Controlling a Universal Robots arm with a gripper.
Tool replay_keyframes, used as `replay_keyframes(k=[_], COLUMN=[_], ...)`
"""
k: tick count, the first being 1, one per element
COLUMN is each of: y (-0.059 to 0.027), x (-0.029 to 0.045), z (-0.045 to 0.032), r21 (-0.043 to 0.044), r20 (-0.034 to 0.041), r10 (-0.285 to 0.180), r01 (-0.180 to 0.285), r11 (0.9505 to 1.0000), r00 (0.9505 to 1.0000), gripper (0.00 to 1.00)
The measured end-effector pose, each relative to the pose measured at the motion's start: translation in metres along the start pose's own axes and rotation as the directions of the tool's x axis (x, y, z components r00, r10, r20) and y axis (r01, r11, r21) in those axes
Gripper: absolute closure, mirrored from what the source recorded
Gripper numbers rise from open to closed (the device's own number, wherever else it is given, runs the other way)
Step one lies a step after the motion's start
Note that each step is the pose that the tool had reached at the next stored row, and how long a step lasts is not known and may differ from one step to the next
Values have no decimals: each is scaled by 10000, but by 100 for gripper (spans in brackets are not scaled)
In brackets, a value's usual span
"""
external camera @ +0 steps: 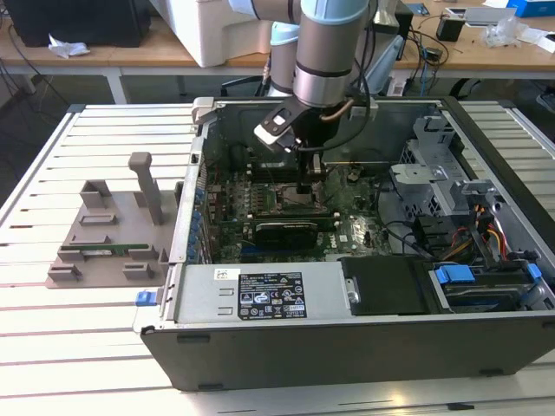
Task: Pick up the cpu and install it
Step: 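Place the cpu into insertion slot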
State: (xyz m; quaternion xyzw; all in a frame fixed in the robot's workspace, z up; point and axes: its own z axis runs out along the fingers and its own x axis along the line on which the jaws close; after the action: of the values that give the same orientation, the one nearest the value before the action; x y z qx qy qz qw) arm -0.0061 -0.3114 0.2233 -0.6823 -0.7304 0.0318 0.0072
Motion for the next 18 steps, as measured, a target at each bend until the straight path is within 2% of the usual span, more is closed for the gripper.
replay_keyframes(k=[3,7,12,16,18], y=[-8,-15,-20,-26,-30], x=[-4,-9,-11,-15,-17], z=[-138,-267,-359,-461,-540], r21=[1,1,1,1,1], r20=[2,1,1,1,1], r10=[0,1,0,0,0], r01=[0,-1,0,0,0], r11=[10000,10000,10000,10000,10000], r00=[10000,10000,10000,10000,10000], gripper=[89,89,89,89,89])
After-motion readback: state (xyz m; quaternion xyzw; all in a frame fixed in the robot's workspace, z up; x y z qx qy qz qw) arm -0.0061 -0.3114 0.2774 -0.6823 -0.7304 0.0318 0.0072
